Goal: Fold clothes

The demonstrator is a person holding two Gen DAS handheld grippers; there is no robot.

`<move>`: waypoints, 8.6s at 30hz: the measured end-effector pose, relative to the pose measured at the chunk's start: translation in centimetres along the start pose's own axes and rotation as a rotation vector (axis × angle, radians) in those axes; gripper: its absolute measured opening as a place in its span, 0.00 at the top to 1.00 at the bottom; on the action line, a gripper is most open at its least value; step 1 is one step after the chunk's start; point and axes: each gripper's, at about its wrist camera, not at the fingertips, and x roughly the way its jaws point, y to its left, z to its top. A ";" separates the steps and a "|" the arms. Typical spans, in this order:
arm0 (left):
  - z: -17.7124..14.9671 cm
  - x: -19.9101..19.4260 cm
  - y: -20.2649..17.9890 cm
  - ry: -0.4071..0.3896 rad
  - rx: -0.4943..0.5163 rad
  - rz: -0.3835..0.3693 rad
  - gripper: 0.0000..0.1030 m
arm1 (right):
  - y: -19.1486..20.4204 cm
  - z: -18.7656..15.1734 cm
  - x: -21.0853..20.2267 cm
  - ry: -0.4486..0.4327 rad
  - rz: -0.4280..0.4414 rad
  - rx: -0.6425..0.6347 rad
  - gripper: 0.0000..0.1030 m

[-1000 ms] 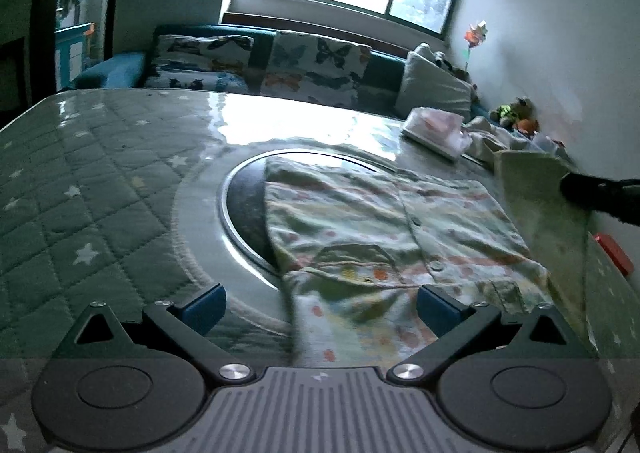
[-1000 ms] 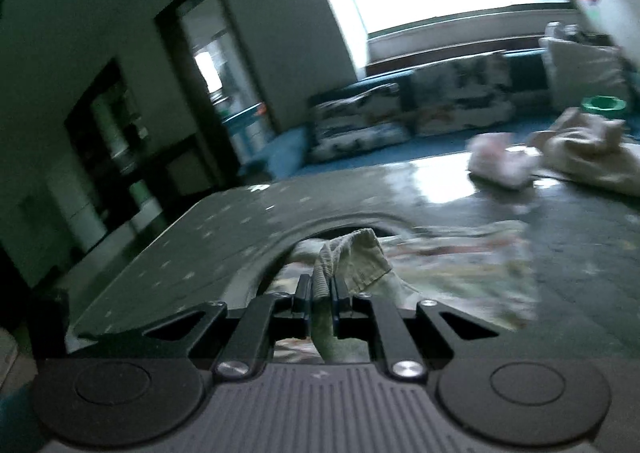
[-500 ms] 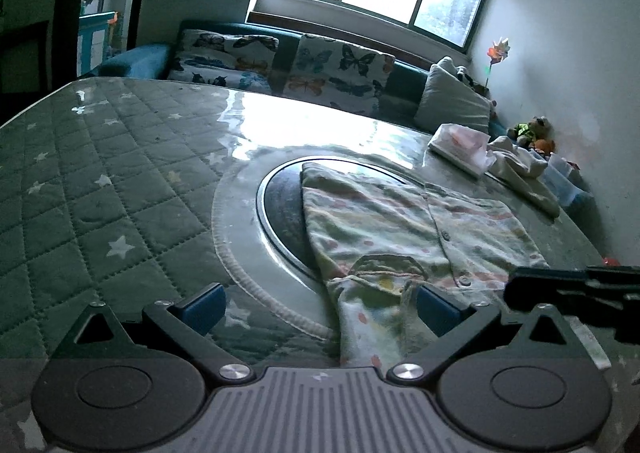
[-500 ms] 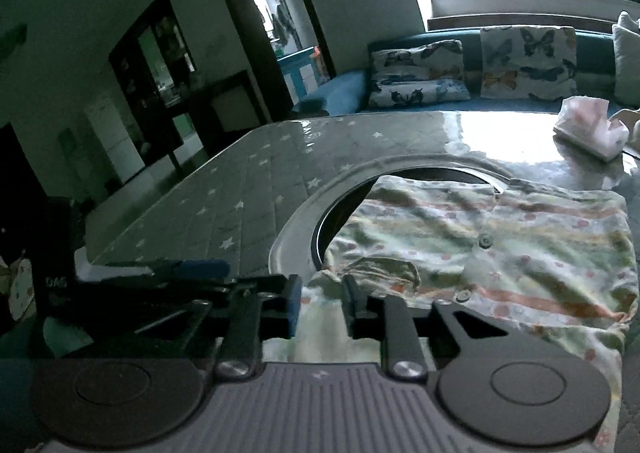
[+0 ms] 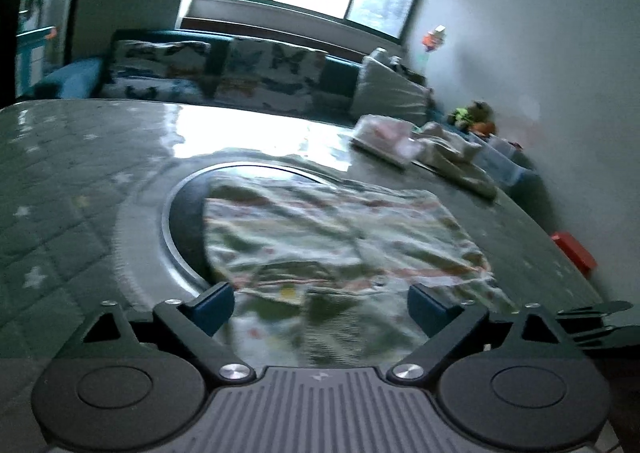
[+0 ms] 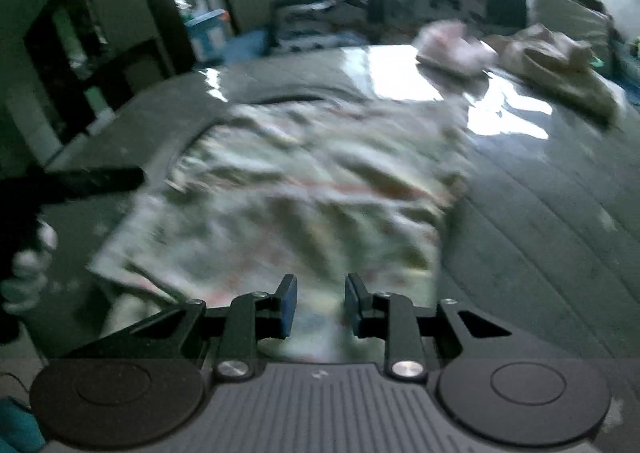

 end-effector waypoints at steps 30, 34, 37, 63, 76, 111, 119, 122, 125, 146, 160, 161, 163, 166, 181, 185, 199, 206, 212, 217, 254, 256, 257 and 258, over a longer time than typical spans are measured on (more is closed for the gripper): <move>-1.8 4.1 -2.0 0.111 0.139 -0.057 0.61 | 0.7 -0.3 -0.4 -0.021 -0.055 -0.187 0.69; -1.7 2.8 -2.6 0.099 0.156 -0.067 0.59 | 1.1 -1.2 -1.0 -0.028 -0.074 -0.193 0.68; -2.0 2.2 -2.9 0.097 0.181 -0.072 0.57 | 1.5 -1.5 -1.7 -0.047 -0.057 -0.197 0.63; -4.5 -4.5 -5.4 0.327 0.027 -0.086 0.28 | 3.9 -5.3 -5.9 -0.056 -0.130 -0.459 0.40; -4.7 -2.7 -5.2 0.383 -0.050 -0.146 0.77 | 5.8 -7.8 -5.1 -0.055 -0.092 -0.628 0.35; -2.9 -4.6 -4.4 0.095 0.533 -0.182 0.29 | 4.4 0.6 -2.3 -0.083 0.179 -0.280 0.87; -4.8 -2.1 -4.1 0.101 0.722 -0.157 0.50 | 4.4 0.3 -2.3 -0.086 0.167 -0.259 0.88; -4.8 -2.0 -3.8 0.102 0.730 -0.167 0.64 | 4.6 0.1 -2.2 -0.097 0.155 -0.260 0.89; -4.8 -1.9 -3.4 0.102 0.738 -0.177 0.76 | 4.8 -0.2 -2.4 -0.113 0.154 -0.254 0.91; -4.5 -10.8 -3.9 0.091 0.549 -0.356 0.91 | 6.6 -1.3 -12.6 -0.172 0.291 -0.287 0.95; 1.0 -6.2 -0.9 0.088 0.422 -0.307 0.91 | 5.6 6.2 -7.0 -0.168 0.275 -0.310 0.96; 1.5 -5.5 -0.6 0.089 0.418 -0.300 0.91 | 5.4 7.0 -6.3 -0.165 0.272 -0.312 0.96; 2.2 -3.9 0.0 0.097 0.406 -0.287 0.91 | 5.2 8.5 -4.6 -0.157 0.258 -0.318 0.96; 3.4 -1.2 1.3 0.126 0.373 -0.264 0.91 | 4.8 10.2 -1.6 -0.139 0.236 -0.319 0.96; 3.9 6.2 6.0 0.255 0.209 -0.163 0.83 | 2.5 9.8 9.9 -0.090 0.073 -0.165 0.83; 4.1 6.5 6.3 0.248 0.192 -0.139 0.77 | 2.0 9.2 7.2 -0.143 0.054 -0.164 0.81; 4.0 6.8 5.9 0.228 0.231 -0.045 0.78 | -0.8 3.6 2.9 -0.126 0.074 -0.067 0.81; 4.0 6.4 6.4 0.212 0.201 -0.018 0.77 | -5.3 4.8 2.4 -0.177 0.016 0.110 0.80; 3.9 4.7 6.6 0.176 0.156 -0.011 0.77 | -6.3 4.4 3.6 -0.149 0.021 0.153 0.80; 3.3 3.0 7.1 0.138 0.086 -0.002 0.71 | -5.9 4.2 4.6 -0.134 0.022 0.153 0.80; 2.9 3.5 7.2 0.079 0.059 0.102 0.73 | -2.3 3.6 1.5 -0.273 -0.191 -0.020 0.77; 3.2 2.8 6.7 0.051 0.061 0.108 0.76 | -0.7 3.1 0.6 -0.271 -0.122 -0.089 0.77; 3.3 2.4 6.3 0.039 0.068 0.105 0.76 | -0.1 2.7 0.4 -0.261 -0.101 -0.118 0.77; 3.4 2.0 5.8 0.027 0.076 0.101 0.76 | 0.5 2.4 0.4 -0.250 -0.088 -0.138 0.77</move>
